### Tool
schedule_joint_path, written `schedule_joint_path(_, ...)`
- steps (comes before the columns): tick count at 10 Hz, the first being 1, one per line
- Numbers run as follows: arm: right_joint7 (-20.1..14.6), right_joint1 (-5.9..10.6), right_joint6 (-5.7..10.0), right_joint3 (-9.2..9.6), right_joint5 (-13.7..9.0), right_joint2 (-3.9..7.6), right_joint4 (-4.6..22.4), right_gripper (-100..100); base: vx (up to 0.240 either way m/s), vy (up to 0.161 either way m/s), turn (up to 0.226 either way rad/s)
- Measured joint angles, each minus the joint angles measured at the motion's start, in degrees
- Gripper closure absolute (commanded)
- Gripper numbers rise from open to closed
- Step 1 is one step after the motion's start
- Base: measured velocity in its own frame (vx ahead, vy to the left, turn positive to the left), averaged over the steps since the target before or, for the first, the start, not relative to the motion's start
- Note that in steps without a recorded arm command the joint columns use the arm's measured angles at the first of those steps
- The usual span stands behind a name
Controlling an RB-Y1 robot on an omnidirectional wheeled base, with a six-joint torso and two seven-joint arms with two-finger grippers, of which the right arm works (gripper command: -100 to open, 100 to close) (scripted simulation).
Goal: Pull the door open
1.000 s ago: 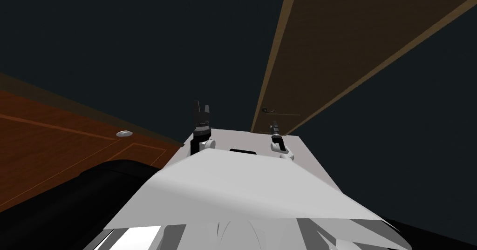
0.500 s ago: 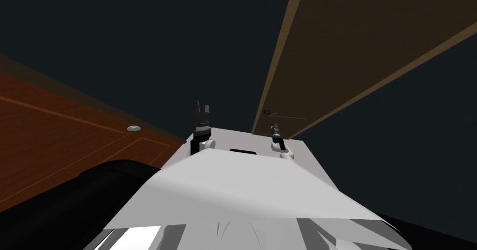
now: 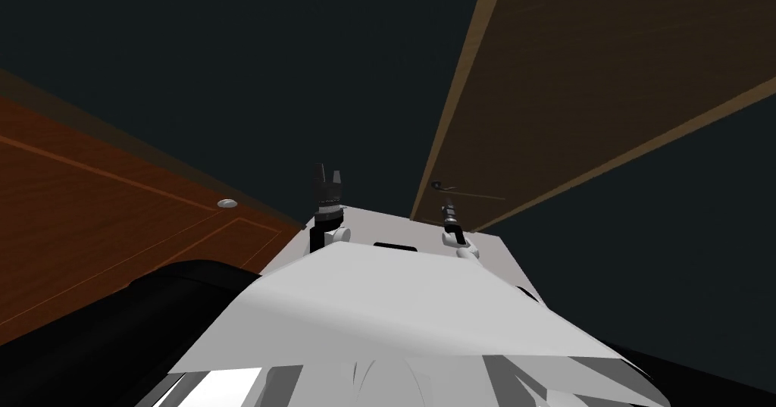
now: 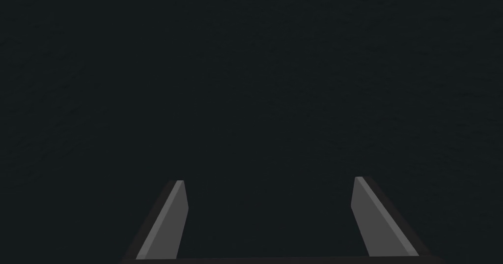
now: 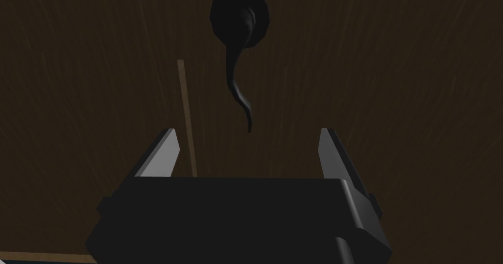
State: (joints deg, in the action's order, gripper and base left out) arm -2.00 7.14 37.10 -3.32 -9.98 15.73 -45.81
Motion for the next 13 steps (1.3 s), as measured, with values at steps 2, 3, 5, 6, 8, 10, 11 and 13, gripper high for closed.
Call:
schedule_joint_path(2,0.1,1.12,0.31,-0.21,-0.3,0.36,2.4,-100,0.054,-0.084,0.116)
schedule_joint_path(3,0.1,1.61,0.42,-0.28,-0.4,0.59,3.4,-100,0.034,-0.061,0.076)
schedule_joint_path(5,0.1,2.56,1.02,-0.38,-0.6,0.87,5.7,-100,0.031,-0.045,0.056)
schedule_joint_path(6,0.1,2.64,1.12,-0.39,-0.6,0.89,5.9,-100,0.120,0.005,0.105)
schedule_joint_path(8,-0.7,2.46,1.90,-0.76,-0.9,1.78,7.0,-100,0.192,-0.009,0.108)
schedule_joint_path(10,-1.4,1.32,2.18,-1.41,-1.4,2.83,6.7,-100,0.209,-0.022,0.137)
schedule_joint_path(11,-2.0,0.97,2.48,-1.76,-1.6,3.64,7.1,-100,0.188,-0.002,0.152)
schedule_joint_path(13,-3.4,0.82,4.19,-2.27,-2.1,5.22,9.5,-100,0.172,-0.005,0.099)
